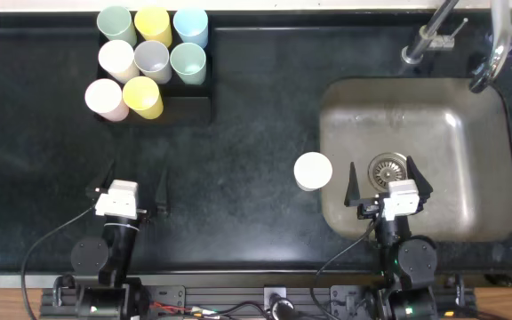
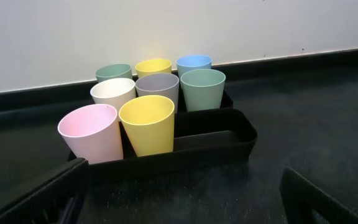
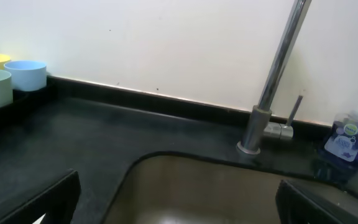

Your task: Store Cups

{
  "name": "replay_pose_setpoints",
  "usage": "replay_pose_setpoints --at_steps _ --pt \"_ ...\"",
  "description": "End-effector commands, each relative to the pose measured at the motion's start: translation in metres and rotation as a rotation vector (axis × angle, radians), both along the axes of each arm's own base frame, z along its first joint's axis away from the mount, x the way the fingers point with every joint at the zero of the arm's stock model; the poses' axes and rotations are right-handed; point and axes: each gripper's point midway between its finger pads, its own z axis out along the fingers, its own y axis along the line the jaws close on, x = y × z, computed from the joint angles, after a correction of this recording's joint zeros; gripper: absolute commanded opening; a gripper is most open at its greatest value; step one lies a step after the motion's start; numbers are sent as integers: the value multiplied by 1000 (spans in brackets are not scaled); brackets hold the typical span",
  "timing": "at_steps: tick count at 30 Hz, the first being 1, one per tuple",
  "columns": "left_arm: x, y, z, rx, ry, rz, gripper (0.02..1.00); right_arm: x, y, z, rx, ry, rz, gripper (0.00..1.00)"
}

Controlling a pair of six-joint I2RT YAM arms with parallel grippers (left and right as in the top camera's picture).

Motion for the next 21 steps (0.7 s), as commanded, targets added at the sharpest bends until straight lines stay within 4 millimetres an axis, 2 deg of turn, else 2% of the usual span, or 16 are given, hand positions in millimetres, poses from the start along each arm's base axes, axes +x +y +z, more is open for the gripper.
replay_pose_setpoints --at_steps 1,6,12,16,21 --pt "-1 -5 1 -5 -7 -28 998 0 -2 -3 1 -1 -10 998" --pt "-1 -5 1 -5 -7 -28 1000 0 -2 2 18 -19 -9 998" --pt "-1 -5 1 -5 -7 -28 1000 -1 -3 33 109 -62 -11 996" --pt "-1 -5 1 -4 -8 -28 1000 1 -1 71 253 31 -9 998" --pt "-1 -5 1 -4 -8 -28 1000 6 -1 95 322 286 -59 998"
